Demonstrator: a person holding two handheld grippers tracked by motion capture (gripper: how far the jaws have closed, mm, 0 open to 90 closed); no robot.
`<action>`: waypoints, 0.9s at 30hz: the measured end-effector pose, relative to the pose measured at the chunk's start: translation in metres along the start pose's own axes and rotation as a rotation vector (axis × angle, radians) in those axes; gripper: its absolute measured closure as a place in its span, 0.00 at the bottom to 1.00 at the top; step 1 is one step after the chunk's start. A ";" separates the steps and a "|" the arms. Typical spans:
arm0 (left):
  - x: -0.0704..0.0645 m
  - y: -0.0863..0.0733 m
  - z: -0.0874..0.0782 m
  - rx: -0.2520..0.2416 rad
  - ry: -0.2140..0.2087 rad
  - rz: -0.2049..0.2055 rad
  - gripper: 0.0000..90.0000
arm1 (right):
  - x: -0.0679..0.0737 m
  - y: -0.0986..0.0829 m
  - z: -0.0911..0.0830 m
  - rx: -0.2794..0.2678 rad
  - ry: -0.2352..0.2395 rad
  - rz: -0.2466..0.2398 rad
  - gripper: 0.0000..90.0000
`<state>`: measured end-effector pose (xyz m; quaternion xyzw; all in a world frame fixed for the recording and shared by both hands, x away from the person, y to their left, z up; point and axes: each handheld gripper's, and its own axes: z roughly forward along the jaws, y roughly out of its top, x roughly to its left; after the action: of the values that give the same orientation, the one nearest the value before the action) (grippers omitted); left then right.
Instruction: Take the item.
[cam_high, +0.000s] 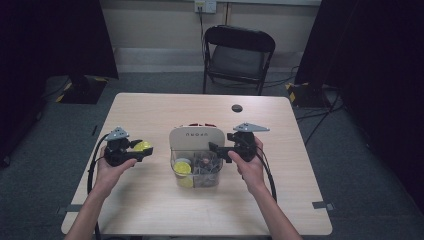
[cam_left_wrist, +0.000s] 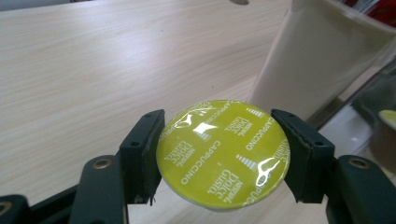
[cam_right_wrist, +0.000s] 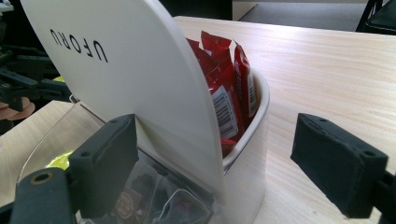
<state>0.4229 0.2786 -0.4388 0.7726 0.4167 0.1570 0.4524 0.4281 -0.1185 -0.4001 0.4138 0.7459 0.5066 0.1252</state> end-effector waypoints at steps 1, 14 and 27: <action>0.000 0.000 0.000 0.000 0.000 0.000 0.42 | 0.000 0.000 0.000 0.000 0.000 0.000 0.15; 0.013 -0.016 0.022 0.087 0.029 -0.028 0.42 | 0.000 0.000 0.000 0.002 -0.004 -0.002 0.15; 0.018 -0.027 0.035 0.141 0.050 -0.038 0.42 | 0.000 0.001 0.000 0.006 0.000 -0.003 0.15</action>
<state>0.4416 0.2792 -0.4822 0.7903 0.4526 0.1378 0.3894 0.4286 -0.1183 -0.3995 0.4132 0.7481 0.5040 0.1248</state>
